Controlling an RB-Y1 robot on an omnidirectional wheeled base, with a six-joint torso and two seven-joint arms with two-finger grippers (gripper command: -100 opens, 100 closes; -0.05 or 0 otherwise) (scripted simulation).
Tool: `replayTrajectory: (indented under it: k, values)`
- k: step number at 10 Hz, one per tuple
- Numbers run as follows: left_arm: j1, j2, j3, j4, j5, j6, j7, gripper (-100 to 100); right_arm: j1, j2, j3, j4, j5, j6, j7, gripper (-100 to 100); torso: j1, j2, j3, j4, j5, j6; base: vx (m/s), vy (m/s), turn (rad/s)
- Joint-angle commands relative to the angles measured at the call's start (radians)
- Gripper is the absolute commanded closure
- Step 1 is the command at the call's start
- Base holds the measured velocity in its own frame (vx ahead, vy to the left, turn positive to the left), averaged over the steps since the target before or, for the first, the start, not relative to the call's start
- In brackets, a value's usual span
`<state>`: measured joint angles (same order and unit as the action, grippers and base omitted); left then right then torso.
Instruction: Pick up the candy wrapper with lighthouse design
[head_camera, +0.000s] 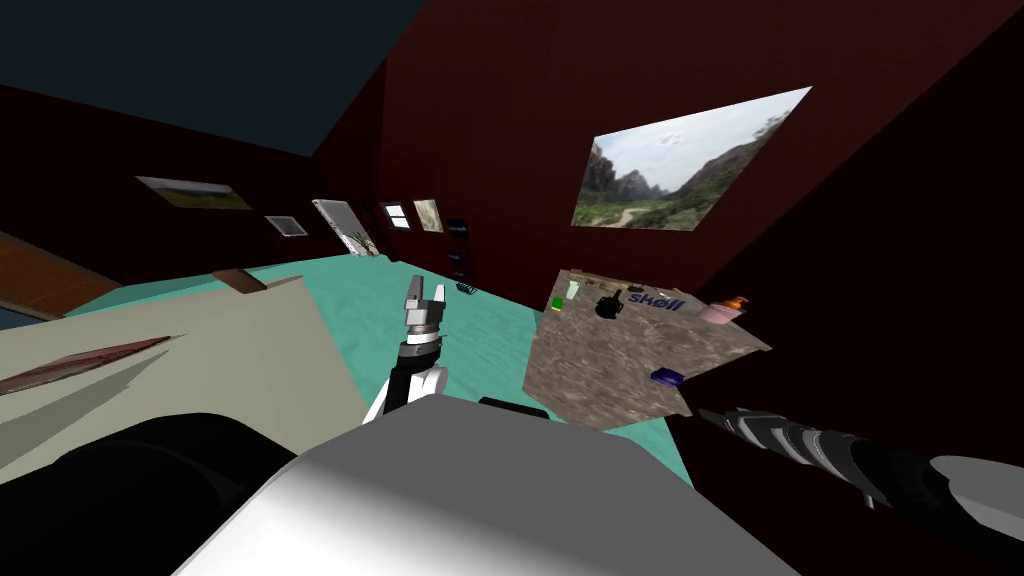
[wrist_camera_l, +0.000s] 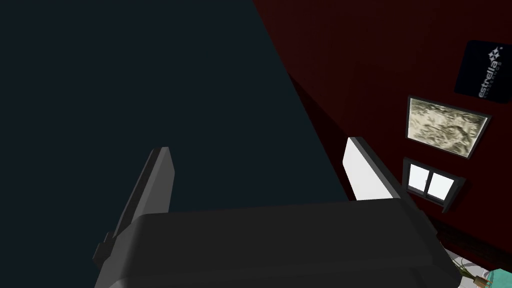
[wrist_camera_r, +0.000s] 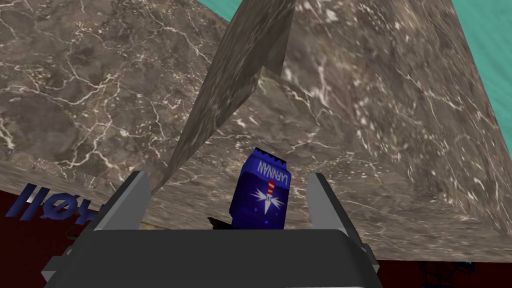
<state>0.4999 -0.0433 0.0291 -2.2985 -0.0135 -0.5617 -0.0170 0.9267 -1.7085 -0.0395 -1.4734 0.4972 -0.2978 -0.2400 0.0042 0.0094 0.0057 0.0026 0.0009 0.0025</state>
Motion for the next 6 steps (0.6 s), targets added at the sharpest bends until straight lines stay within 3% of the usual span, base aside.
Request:
replayTrajectory:
  k: [1, 6]
  values:
    - [0.000, 0.000, 0.000, 0.000, 0.000, 0.000, 0.000, 0, -0.034, -0.003, 0.028, 0.006, 0.007, 0.002, -0.004, -100, 0.000, 0.000, 0.000, 0.000, 0.000, 0.000, -0.028, 0.009, 0.037]
    - [0.000, 0.000, 0.000, 0.000, 0.000, 0.000, 0.000, 0, -0.064, -0.068, -0.023, 0.001, 0.037, 0.032, -0.010, -100, -0.001, -0.002, -0.001, 0.000, 0.000, 0.000, -0.065, 0.023, -0.180]
